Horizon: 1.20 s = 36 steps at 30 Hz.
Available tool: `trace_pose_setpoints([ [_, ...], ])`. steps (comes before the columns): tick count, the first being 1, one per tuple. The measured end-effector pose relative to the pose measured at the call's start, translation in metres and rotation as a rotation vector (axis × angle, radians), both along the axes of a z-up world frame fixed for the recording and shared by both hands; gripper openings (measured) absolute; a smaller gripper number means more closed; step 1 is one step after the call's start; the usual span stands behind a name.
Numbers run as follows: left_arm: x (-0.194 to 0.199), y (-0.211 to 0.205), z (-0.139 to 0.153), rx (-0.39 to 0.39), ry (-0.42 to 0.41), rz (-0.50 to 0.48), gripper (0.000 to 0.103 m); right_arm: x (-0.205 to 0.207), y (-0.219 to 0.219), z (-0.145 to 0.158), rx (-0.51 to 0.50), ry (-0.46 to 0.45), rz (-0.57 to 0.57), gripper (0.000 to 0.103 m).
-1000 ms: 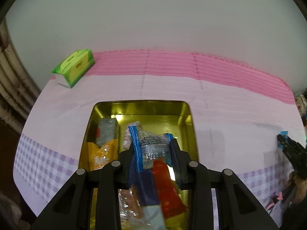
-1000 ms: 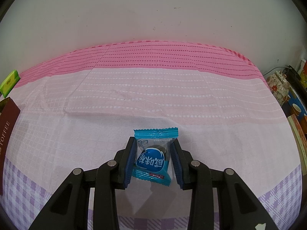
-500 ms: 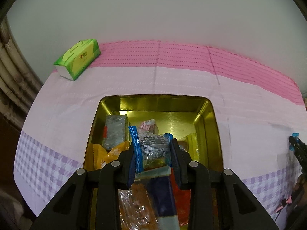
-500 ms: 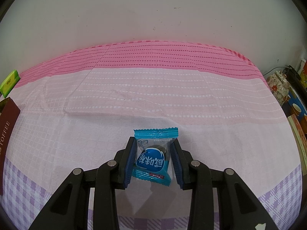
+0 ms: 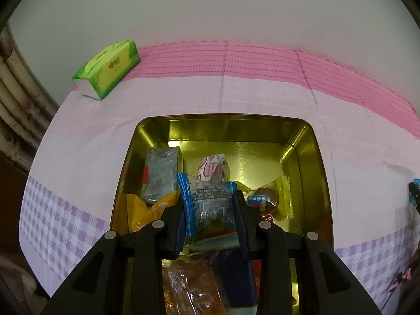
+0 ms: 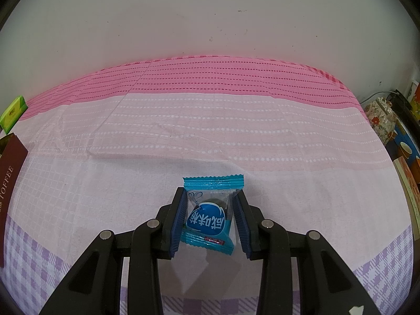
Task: Organize snacks
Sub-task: 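Carry the clear blue-ended candy into the gold tin and open the left gripper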
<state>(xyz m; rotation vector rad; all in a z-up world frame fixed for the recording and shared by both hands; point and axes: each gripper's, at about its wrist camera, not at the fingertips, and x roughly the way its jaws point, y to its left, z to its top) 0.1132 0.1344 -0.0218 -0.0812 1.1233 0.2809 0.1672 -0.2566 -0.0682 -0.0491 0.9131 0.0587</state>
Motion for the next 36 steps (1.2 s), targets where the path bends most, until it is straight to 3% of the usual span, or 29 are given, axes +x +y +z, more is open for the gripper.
trace_pose_setpoints([
  [16,0.002,-0.003,0.002,0.019,0.016,0.008,0.035,0.000,0.000,0.000,0.000,0.000,0.000,0.034],
  [23,-0.003,-0.003,0.013,0.029,-0.005,-0.001,0.040,0.000,0.001,0.000,-0.001,0.000,0.000,0.034],
  [26,-0.006,-0.003,0.019,0.025,-0.018,-0.003,0.048,0.000,0.001,0.000,0.001,0.000,0.001,0.034],
  [36,-0.021,-0.006,0.039,0.041,-0.070,-0.023,0.051,0.000,0.001,0.000,-0.001,0.000,0.001,0.034],
])
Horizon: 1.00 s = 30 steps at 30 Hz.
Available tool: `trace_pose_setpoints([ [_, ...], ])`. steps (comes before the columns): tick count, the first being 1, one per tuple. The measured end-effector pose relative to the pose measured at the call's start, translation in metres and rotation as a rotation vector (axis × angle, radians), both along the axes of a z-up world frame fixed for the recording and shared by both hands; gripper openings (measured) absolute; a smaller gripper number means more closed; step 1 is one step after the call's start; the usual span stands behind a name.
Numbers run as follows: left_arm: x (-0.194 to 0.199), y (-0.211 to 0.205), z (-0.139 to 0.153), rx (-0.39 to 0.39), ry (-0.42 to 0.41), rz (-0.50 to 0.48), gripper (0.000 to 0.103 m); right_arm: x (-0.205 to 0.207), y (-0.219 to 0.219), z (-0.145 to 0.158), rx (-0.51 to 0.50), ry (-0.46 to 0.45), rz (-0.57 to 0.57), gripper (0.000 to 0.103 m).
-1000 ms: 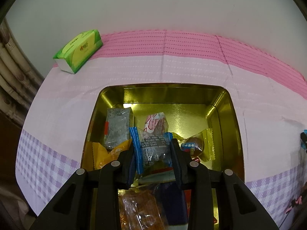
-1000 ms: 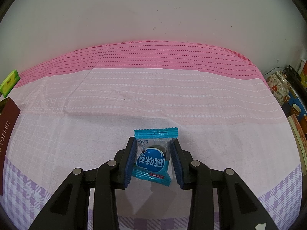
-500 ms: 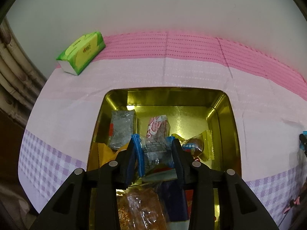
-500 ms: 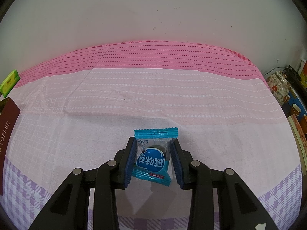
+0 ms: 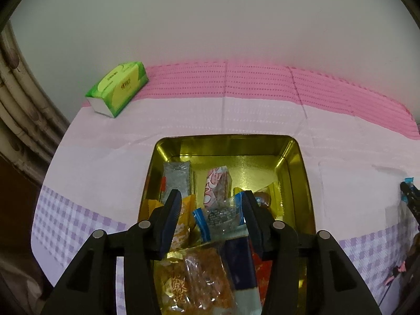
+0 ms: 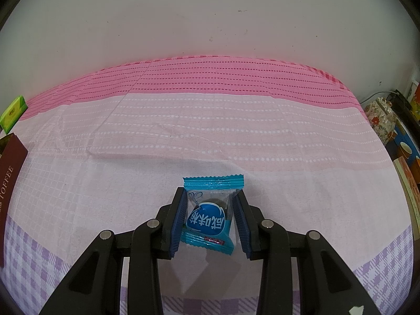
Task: Organize snacks
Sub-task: 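Carry the clear blue-ended candy into the gold tin and open the left gripper, then carry the blue printed candy into the gold tin and open the right gripper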
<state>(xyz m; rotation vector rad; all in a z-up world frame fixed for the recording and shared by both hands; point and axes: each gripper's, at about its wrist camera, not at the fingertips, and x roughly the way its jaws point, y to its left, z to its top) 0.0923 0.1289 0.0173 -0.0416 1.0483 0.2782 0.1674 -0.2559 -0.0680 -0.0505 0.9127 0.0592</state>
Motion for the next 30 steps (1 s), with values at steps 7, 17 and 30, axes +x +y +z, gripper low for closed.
trace_pose_setpoints([
  [7,-0.017,0.003,0.008,0.040,-0.025,-0.010,0.056,0.000,0.000,0.000,0.000,0.000,0.000,0.034],
  [17,-0.050,0.016,0.013,0.058,-0.055,-0.003,0.057,0.000,0.000,0.000,0.002,0.000,0.000,0.034],
  [30,-0.088,0.024,0.024,0.062,-0.133,0.037,0.059,0.002,-0.005,0.001,0.006,0.001,-0.003,0.036],
])
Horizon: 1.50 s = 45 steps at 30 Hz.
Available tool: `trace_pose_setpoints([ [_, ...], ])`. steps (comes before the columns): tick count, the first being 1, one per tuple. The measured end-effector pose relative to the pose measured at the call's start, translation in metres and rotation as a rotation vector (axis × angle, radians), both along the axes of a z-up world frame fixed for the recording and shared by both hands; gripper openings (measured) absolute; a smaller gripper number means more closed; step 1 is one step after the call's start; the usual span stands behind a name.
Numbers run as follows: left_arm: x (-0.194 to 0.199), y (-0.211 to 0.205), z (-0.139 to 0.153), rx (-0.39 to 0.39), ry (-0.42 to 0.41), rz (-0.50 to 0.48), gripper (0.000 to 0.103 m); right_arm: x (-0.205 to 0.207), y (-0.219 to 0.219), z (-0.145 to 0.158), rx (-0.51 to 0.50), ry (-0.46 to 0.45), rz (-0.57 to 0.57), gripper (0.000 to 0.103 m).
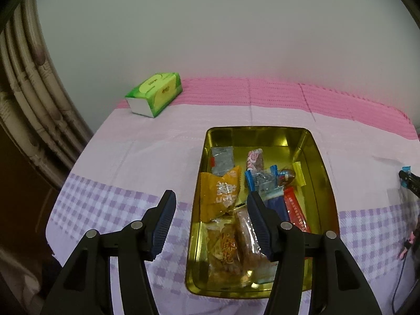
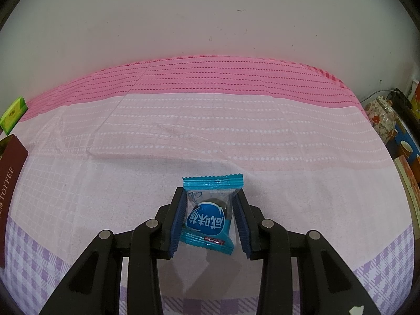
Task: Organize snacks
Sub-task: 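Carry the blue printed candy into the gold tin and open the right gripper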
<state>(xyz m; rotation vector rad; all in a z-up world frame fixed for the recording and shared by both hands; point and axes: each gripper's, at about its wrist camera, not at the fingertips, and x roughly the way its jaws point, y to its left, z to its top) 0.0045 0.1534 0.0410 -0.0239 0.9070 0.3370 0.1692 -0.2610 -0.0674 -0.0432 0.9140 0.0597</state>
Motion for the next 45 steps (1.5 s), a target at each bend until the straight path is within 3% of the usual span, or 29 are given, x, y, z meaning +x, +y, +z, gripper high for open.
trace_pose_setpoints([
  [5,-0.004,0.004,0.001,-0.011,-0.037,0.013,0.062,0.001,-0.001,0.000,-0.006,0.001,-0.005,0.038],
  [8,-0.006,0.009,0.003,0.025,-0.042,0.025,0.062,0.001,0.000,0.000,-0.008,0.001,-0.007,0.038],
  [14,-0.011,0.034,0.006,-0.044,-0.057,0.107,0.062,0.000,0.003,0.000,-0.013,0.001,-0.024,0.038],
  [29,-0.010,0.044,-0.002,-0.050,-0.019,0.147,0.062,-0.005,0.018,0.003,-0.073,0.017,-0.052,0.026],
  [33,-0.010,0.046,-0.004,-0.053,-0.010,0.157,0.069,-0.009,0.026,0.006,-0.074,0.020,-0.043,0.026],
  [39,-0.011,0.050,-0.003,-0.050,-0.018,0.171,0.071,-0.018,0.047,0.020,-0.024,-0.003,0.005,0.026],
  [45,-0.012,0.053,-0.002,-0.063,-0.015,0.180,0.071,-0.031,0.099,0.044,0.049,-0.035,0.121,0.026],
])
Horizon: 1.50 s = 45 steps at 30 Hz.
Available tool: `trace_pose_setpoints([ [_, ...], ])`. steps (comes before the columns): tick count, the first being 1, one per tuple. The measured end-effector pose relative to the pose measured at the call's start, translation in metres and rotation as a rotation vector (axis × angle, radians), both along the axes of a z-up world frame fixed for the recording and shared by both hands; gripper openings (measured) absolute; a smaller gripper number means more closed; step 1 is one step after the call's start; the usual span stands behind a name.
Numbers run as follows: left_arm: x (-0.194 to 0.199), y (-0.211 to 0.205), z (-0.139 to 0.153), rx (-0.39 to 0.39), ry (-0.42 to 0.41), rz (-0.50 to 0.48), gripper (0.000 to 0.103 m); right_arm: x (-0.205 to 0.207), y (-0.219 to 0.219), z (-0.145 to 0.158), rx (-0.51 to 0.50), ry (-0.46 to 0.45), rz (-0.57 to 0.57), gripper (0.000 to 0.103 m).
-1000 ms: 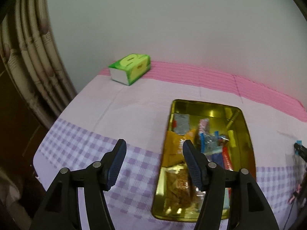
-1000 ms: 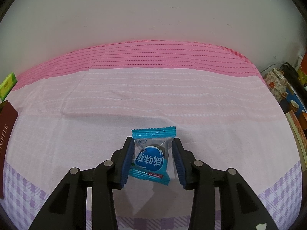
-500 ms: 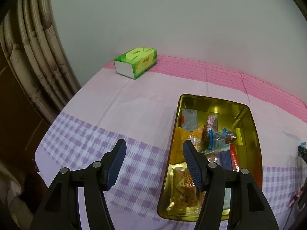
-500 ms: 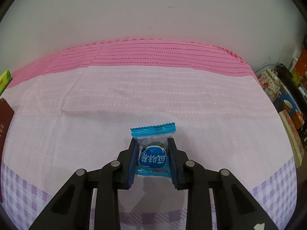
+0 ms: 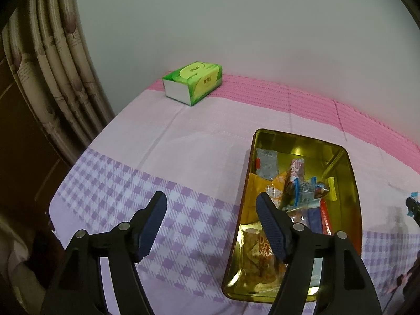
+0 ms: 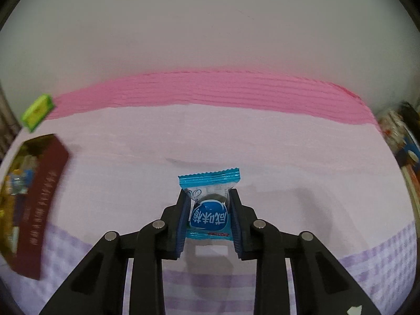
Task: Organize snacks
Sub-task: 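Carry the blue printed candy into the gold tin and open the right gripper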
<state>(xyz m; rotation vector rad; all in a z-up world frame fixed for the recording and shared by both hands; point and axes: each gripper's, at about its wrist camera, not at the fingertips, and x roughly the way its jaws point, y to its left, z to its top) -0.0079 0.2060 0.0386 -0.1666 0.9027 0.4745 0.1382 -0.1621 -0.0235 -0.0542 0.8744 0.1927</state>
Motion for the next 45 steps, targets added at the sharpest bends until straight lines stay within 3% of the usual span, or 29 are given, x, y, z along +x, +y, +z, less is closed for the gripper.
trace_pose_setpoints([
  [7,-0.001,0.002,-0.001,-0.010,0.014,0.008,0.071,-0.018,0.071,0.019,0.073,-0.014,0.156,0.026],
  [18,-0.012,0.006,-0.004,-0.006,0.032,0.030,0.071,-0.043,0.149,0.035,0.094,-0.021,0.327,0.026],
  [29,-0.022,0.015,-0.007,-0.043,0.038,0.058,0.071,-0.044,0.205,0.027,0.073,0.001,0.408,0.026],
  [45,-0.023,0.027,-0.011,-0.070,0.048,0.114,0.071,-0.034,0.239,-0.003,0.011,0.060,0.434,0.026],
])
